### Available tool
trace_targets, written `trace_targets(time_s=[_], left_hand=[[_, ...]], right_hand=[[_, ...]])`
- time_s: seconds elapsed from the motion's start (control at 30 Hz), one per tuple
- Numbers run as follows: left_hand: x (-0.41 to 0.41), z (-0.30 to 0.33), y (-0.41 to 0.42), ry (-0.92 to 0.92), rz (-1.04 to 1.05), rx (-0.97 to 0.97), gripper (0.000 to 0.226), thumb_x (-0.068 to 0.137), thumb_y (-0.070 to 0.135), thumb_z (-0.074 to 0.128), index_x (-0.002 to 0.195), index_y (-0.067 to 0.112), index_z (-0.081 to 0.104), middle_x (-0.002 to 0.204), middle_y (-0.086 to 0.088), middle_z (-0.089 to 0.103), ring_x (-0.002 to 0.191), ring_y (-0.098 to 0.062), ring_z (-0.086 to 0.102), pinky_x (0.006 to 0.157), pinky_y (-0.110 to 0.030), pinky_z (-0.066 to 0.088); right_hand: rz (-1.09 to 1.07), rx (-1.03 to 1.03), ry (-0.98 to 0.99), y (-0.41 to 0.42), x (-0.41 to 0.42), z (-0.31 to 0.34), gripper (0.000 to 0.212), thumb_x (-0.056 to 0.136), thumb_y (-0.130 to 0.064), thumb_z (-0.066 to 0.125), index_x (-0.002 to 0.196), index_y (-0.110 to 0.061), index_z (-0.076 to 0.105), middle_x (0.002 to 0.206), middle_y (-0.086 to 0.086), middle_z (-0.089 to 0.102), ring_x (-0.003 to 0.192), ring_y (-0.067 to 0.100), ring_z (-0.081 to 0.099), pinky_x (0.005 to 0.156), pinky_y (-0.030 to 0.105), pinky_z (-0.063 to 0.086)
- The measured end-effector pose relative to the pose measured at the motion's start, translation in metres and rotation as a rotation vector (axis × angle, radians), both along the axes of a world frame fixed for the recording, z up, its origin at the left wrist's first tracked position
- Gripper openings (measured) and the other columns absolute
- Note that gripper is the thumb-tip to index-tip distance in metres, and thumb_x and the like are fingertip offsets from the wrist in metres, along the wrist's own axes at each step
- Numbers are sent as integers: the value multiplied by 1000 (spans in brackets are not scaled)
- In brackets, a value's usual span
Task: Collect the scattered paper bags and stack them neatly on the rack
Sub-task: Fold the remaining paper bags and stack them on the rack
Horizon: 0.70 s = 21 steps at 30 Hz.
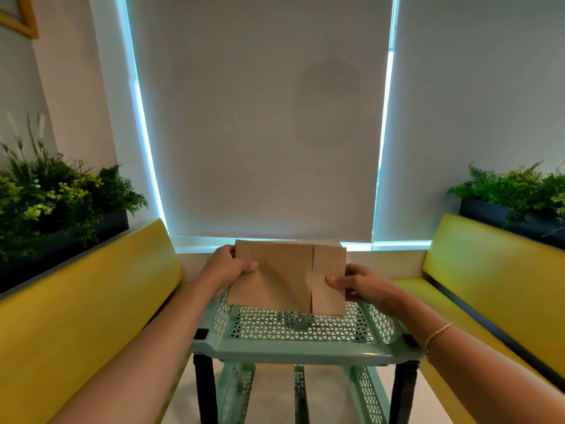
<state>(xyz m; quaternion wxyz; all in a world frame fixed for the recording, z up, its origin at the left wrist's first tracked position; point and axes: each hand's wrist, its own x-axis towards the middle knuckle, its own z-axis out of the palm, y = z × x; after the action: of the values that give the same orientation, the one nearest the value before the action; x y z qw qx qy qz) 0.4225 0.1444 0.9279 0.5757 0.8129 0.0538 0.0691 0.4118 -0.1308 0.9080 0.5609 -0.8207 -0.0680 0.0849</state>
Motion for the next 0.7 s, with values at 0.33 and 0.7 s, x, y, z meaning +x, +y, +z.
trace_targets(time_s=[0.33,0.7], left_hand=[[27,-21,-30,420,-41,87,43,79,-4,67,119,-8,54,125,-24,57,115,-37,55,100,-50,43],[23,-39,-53,390,14,230,33,86,1,60,117,-9,54,113,-21,55,115,-31,50,93,-37,42]], right_hand=[[-206,-103,359,2,-14,32,30,94,-34,51,102,-6,47,82,13,60,68,25,63,60,38,56],[-291,-212,440,19,-11,18,29,94,-34,48,102,-7,41,90,15,55,81,29,58,79,44,52]])
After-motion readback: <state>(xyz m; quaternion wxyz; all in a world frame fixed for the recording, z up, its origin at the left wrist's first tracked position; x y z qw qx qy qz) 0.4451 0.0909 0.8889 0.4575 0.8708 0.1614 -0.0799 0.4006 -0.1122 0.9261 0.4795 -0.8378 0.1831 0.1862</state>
